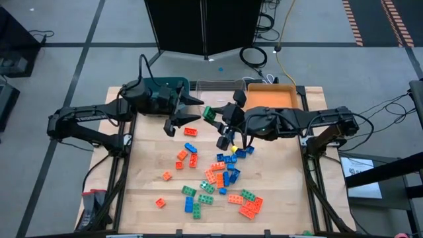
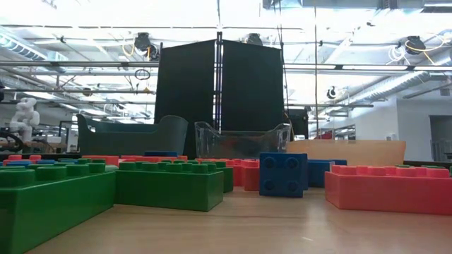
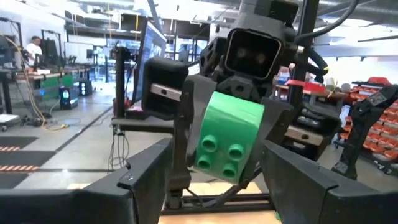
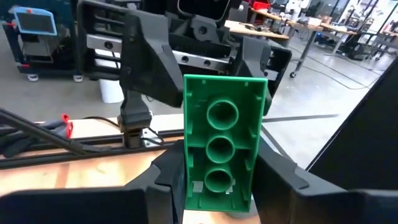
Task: Sort blocks
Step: Put the green game piece into the blue bin
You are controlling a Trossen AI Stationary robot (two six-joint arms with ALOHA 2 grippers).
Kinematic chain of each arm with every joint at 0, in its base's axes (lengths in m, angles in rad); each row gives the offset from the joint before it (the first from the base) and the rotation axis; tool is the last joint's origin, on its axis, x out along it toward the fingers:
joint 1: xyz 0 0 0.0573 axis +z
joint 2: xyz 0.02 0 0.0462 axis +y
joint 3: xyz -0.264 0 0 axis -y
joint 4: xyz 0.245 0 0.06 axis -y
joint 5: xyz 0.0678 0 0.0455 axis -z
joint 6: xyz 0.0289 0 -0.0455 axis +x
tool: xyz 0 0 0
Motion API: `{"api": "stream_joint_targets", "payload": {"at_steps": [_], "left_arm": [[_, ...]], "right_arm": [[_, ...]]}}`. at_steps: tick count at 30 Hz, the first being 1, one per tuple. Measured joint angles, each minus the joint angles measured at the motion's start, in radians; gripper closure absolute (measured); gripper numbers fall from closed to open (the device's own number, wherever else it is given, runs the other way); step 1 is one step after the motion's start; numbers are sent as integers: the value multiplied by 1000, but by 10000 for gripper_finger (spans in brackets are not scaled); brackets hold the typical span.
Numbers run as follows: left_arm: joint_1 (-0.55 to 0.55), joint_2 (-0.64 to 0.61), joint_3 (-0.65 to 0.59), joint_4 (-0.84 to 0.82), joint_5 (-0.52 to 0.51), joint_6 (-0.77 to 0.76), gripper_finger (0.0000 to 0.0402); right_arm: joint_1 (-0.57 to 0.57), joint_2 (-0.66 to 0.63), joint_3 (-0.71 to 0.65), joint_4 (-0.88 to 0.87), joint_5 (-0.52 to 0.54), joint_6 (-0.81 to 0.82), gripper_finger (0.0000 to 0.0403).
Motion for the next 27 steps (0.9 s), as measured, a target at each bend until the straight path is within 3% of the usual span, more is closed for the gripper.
{"api": "stream_joint_targets", "payload": {"at_steps": [27], "left_arm": [[0, -1, 0, 31, -2, 19, 158]], "right_arm": [[-59, 25, 1, 47, -127, 6, 281]]}}
